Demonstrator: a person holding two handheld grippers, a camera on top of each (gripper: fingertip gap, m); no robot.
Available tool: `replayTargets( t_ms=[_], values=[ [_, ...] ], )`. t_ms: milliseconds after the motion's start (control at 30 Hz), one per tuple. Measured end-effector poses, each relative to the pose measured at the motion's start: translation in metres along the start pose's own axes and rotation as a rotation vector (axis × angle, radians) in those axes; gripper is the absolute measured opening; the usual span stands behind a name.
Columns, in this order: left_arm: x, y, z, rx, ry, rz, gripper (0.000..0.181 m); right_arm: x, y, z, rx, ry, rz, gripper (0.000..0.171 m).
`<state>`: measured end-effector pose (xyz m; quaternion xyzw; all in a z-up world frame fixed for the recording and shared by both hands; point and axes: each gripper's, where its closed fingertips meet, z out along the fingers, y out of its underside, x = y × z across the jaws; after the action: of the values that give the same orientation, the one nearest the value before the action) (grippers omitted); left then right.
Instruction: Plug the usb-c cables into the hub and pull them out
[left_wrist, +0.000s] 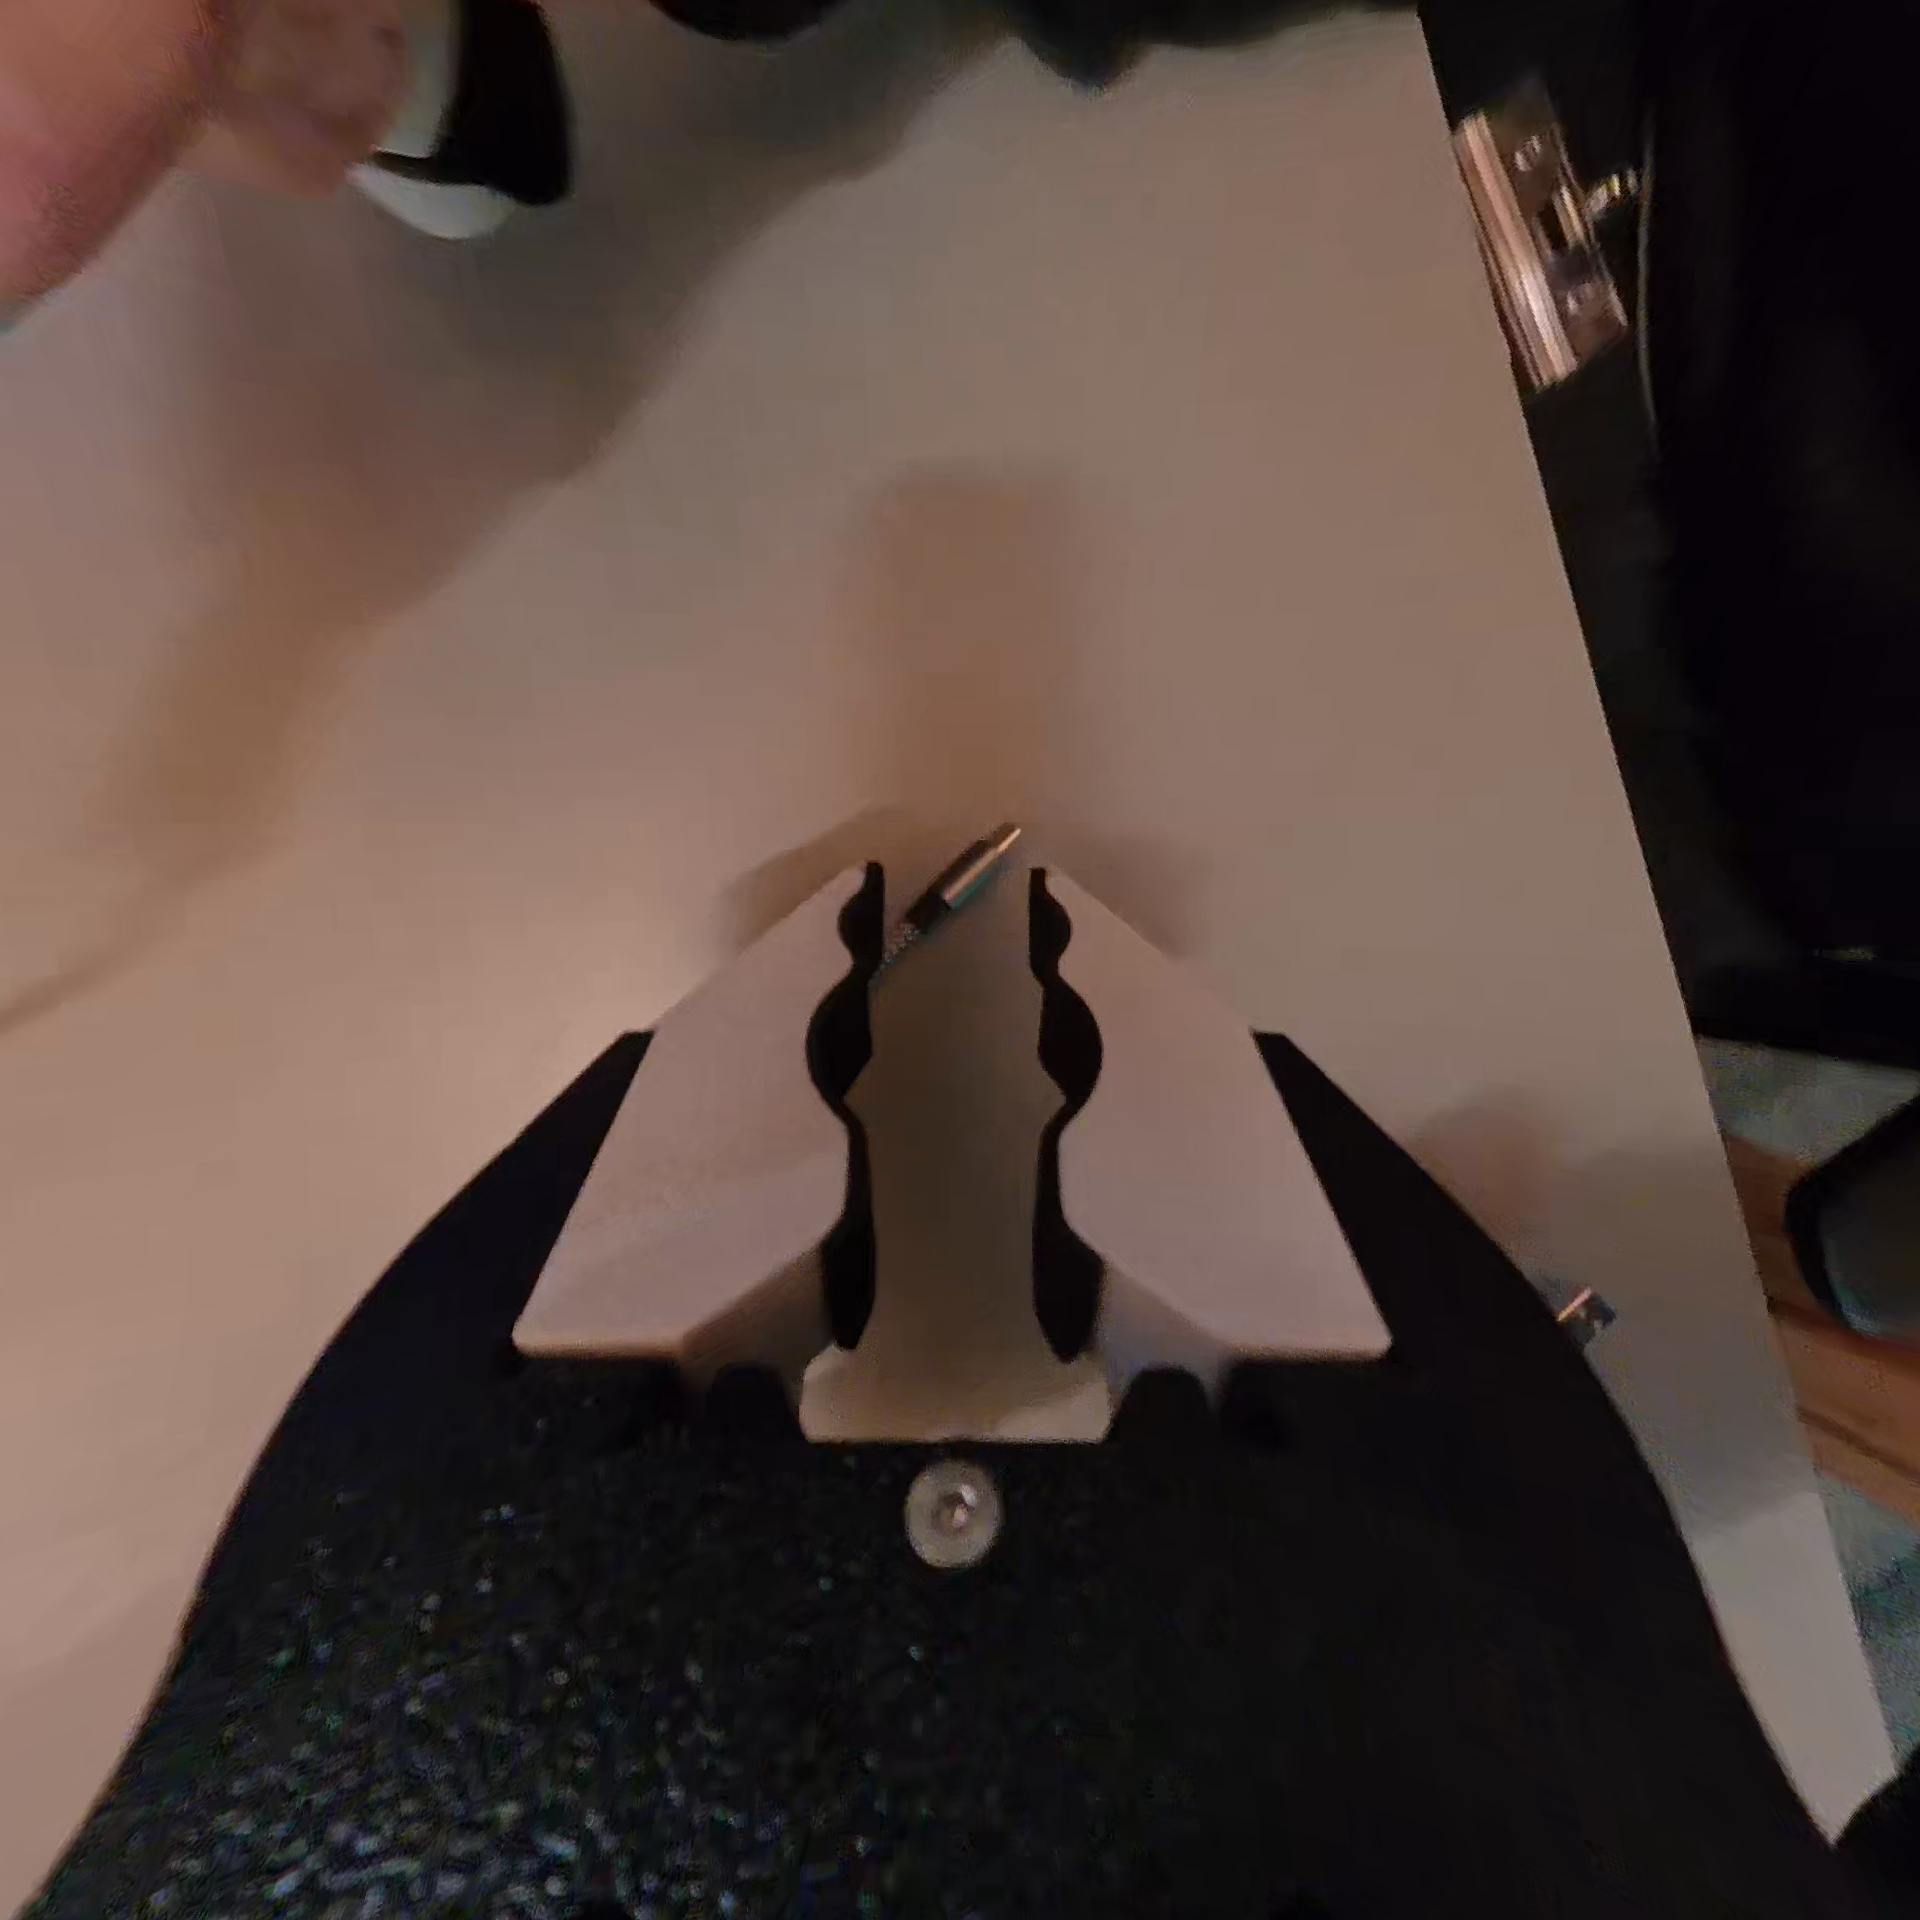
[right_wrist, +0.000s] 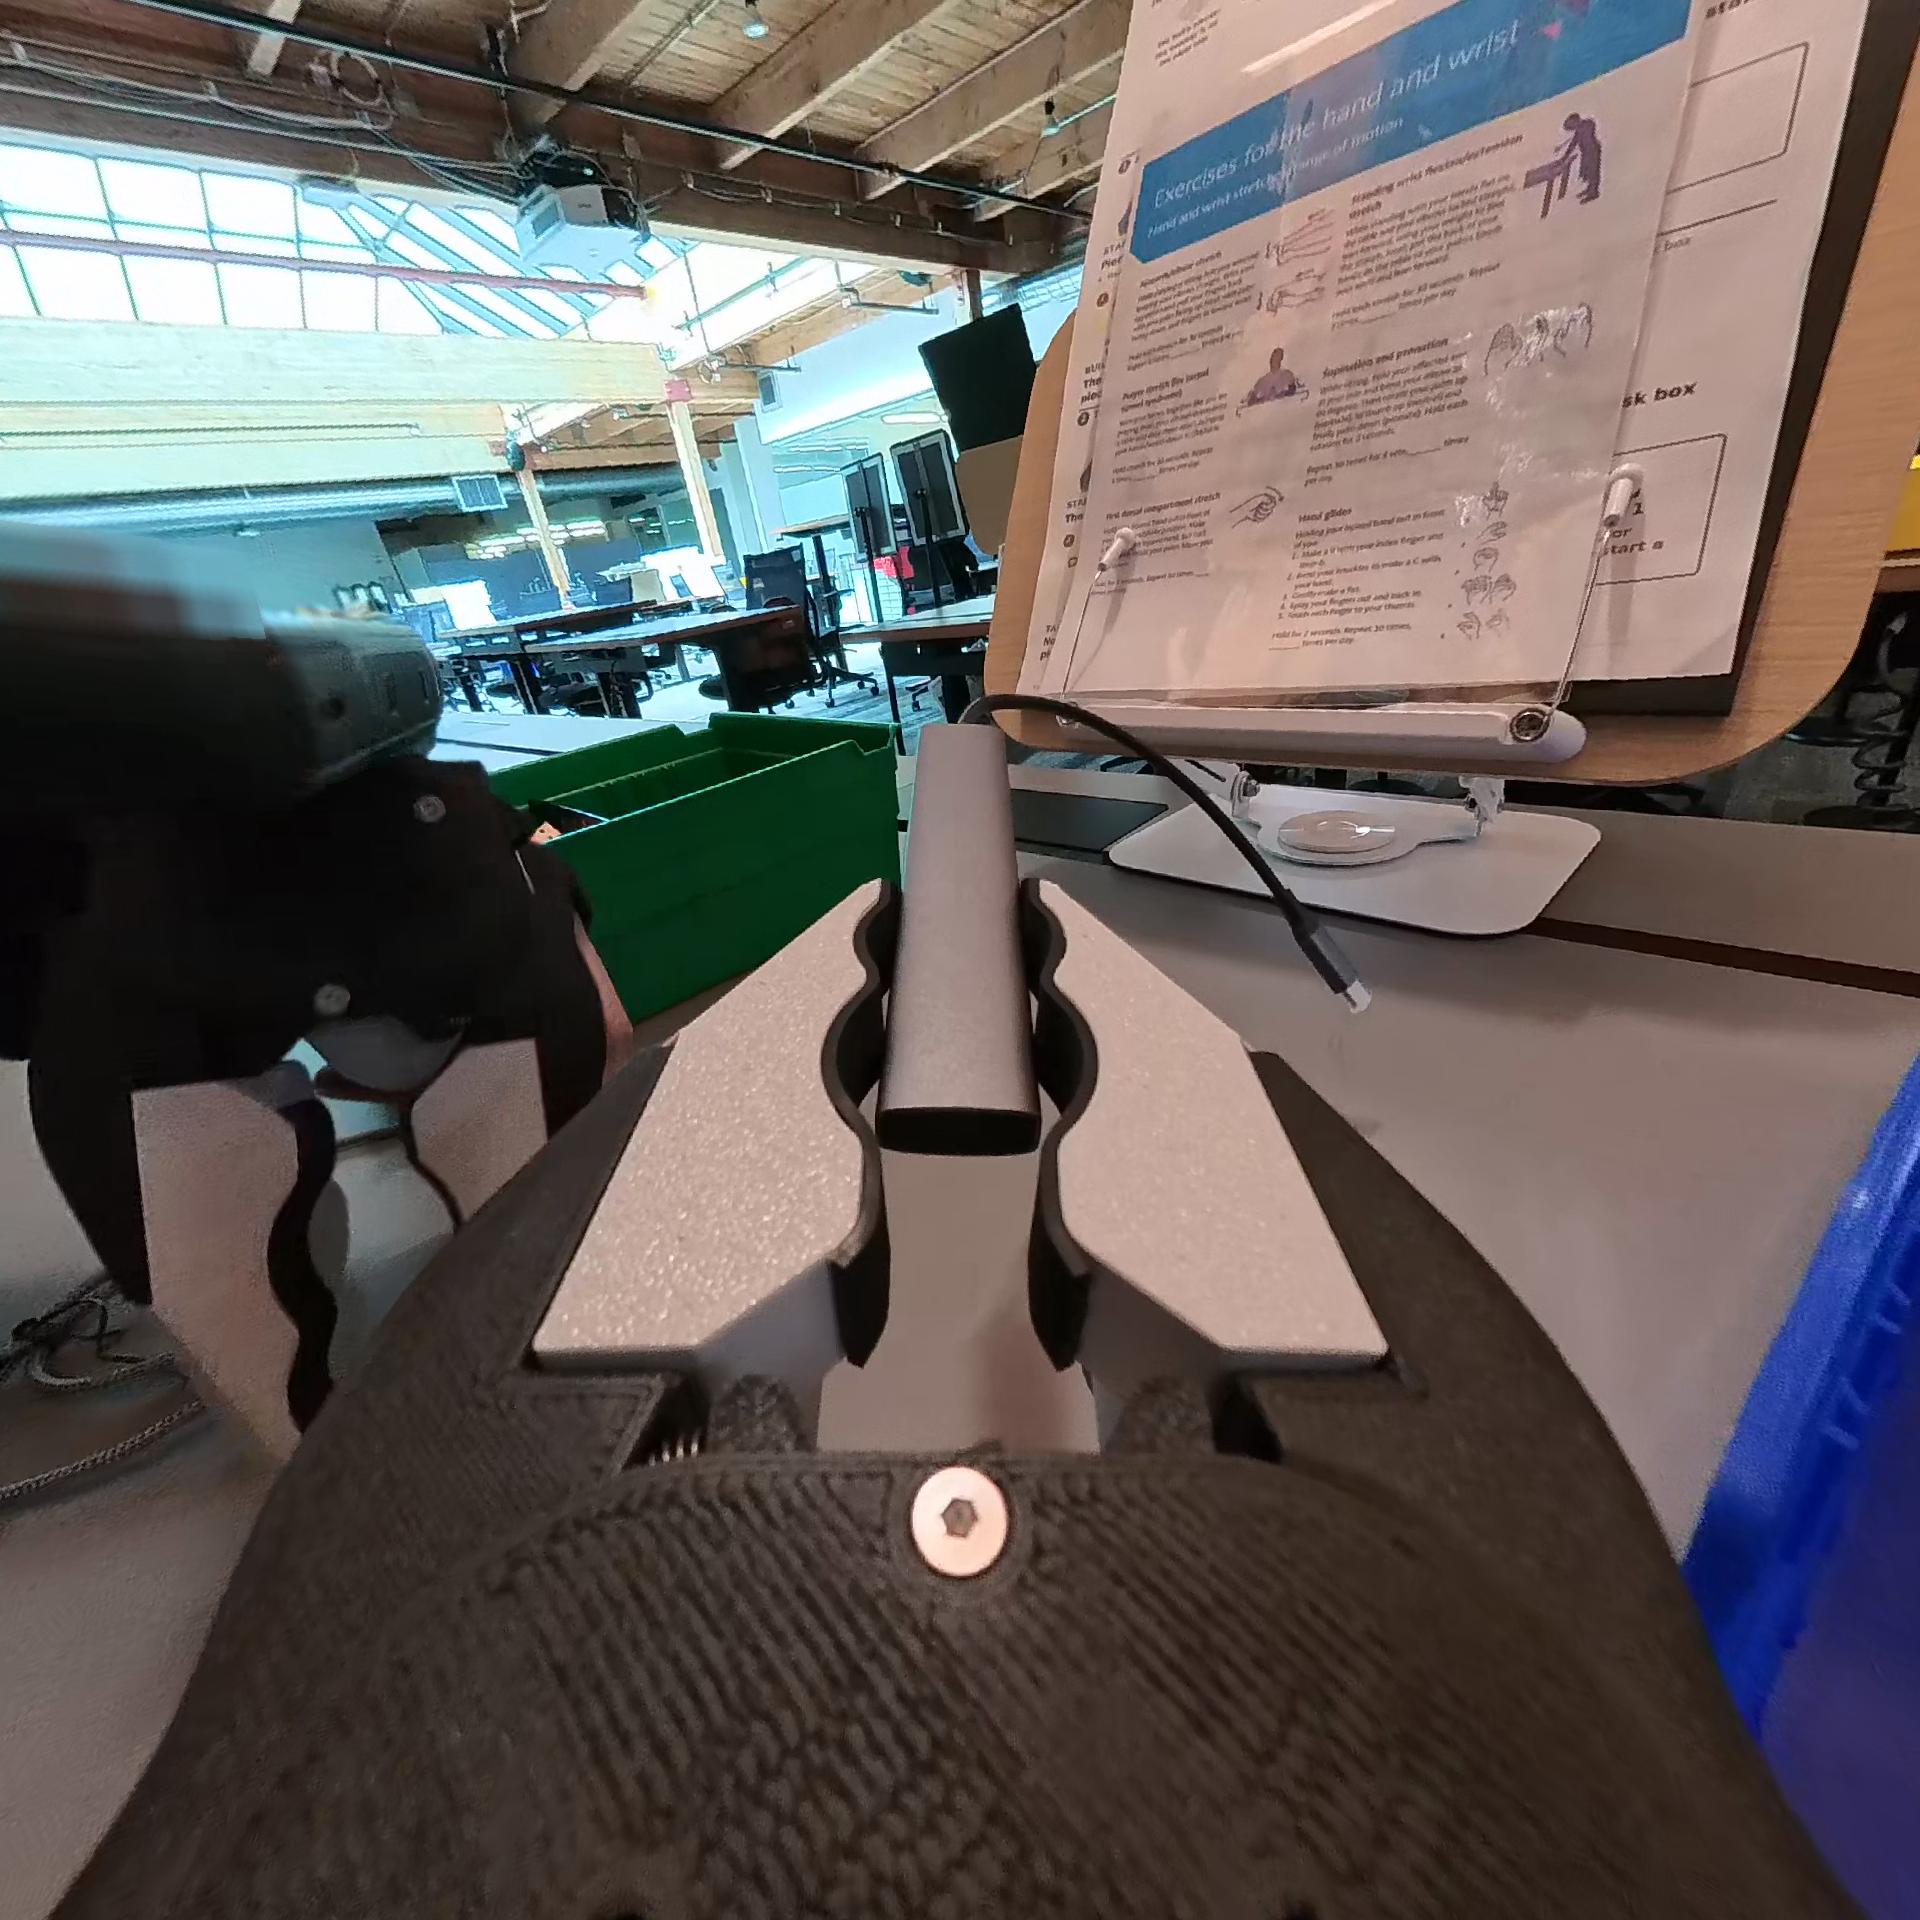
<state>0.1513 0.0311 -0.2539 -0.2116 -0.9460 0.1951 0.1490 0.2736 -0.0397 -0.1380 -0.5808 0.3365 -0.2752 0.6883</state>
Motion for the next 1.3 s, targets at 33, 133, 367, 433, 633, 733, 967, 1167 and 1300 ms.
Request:
replayTargets(
  t_ms=[33,133,367,433,633,733,967,1167,1300],
  values=[
    [0.0,0.002,0.004,-0.034,0.009,0.032,0.022,0.0,0.001,0.0,-0.002,0.001,0.0,0.022],
    [-0.008,0.014,0.012,-0.15,-0.051,0.125,0.009,0.002,0.001,0.0,-0.002,0.005,0.002,0.022],
    [-0.044,0.009,-0.001,-0.154,-0.479,0.203,0.004,0.01,-0.004,-0.004,0.015,0.053,0.016,0.022],
    [-0.07,0.0,-0.034,-0.121,-0.798,0.187,0.003,0.014,-0.003,-0.005,0.011,0.077,0.025,0.022],
    [-0.084,-0.01,-0.151,-0.24,-1.596,0.1,0.002,0.018,-0.005,-0.007,0.02,0.126,0.03,0.022],
    [-0.084,-0.02,-0.163,-0.331,-1.741,0.094,0.002,0.025,0.002,-0.007,-0.022,0.194,-0.002,0.022],
    [-0.102,-0.019,-0.139,-0.312,-1.77,0.021,0.002,0.013,0.008,0.0,-0.044,0.151,-0.033,0.022],
    [-0.107,-0.002,-0.127,-0.264,-1.744,-0.03,0.003,0.005,0.017,0.005,-0.094,0.145,-0.077,0.022],
    [-0.104,-0.004,-0.125,-0.243,-1.747,-0.044,0.003,0.001,0.025,0.008,-0.13,0.156,-0.126,0.022]
  ],
)
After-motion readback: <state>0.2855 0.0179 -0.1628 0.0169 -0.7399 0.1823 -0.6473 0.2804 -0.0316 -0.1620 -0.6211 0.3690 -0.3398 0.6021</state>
